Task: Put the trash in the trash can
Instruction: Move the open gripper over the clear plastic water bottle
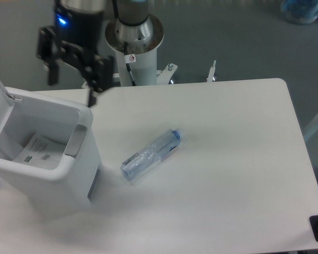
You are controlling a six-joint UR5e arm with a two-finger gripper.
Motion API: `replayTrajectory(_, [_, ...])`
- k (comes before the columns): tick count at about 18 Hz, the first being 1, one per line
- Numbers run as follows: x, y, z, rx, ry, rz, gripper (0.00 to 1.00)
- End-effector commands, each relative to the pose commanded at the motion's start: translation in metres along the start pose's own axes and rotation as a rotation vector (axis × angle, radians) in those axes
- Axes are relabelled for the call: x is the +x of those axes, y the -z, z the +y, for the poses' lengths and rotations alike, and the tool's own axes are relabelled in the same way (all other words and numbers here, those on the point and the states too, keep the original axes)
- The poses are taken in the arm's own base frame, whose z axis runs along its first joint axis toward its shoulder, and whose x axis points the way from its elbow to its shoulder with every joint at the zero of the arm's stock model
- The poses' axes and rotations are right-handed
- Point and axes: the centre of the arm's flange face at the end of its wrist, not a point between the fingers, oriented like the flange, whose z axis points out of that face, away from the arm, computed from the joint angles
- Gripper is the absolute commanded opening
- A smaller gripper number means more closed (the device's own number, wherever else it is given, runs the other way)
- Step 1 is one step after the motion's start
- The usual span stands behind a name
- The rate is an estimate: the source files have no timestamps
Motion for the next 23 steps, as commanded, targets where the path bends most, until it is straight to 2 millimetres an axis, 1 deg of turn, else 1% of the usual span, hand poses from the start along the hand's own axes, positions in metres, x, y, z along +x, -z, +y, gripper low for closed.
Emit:
replayTrajectory(2, [-0.027, -0.014, 0.02, -0.029, 0.011, 0.006, 1.0])
replayTrajectory(4, [-0.051, -0.021, 0.038, -0.045, 0.028, 0.006, 1.0])
replayTrajectory(6, [-0.075, -0.042, 0.052, -0.074, 0.037, 0.027, 1.0])
replayTrajectory(8, [-0.087, -0.07, 0.061, -0.105, 0.034, 0.06, 1.0])
replayTrajectory(10, [-0.094, -0.098, 0.074, -0.179, 0.028, 0.069, 1.0])
replayTrajectory(13, [-0.097, -0.134, 0.089, -0.254, 0.018, 0.096, 1.0])
replayTrajectory(16, [-0.091, -0.152, 0.102, -0.276, 0.008, 0.133, 1.0])
replayTrajectory(18, [-0.08, -0.167, 0.107, -0.293, -0.004, 0.159, 1.0])
replayTrajectory(20, [-0.081, -0.186, 0.115, -0.306, -0.004, 0.174, 1.0])
replayTrajectory(21, [-0.079, -0.195, 0.116, -0.322, -0.011, 0.183, 1.0])
replayTrajectory(23, [-0.069, -0.218, 0.114, -0.368, -0.038, 0.198, 1.0])
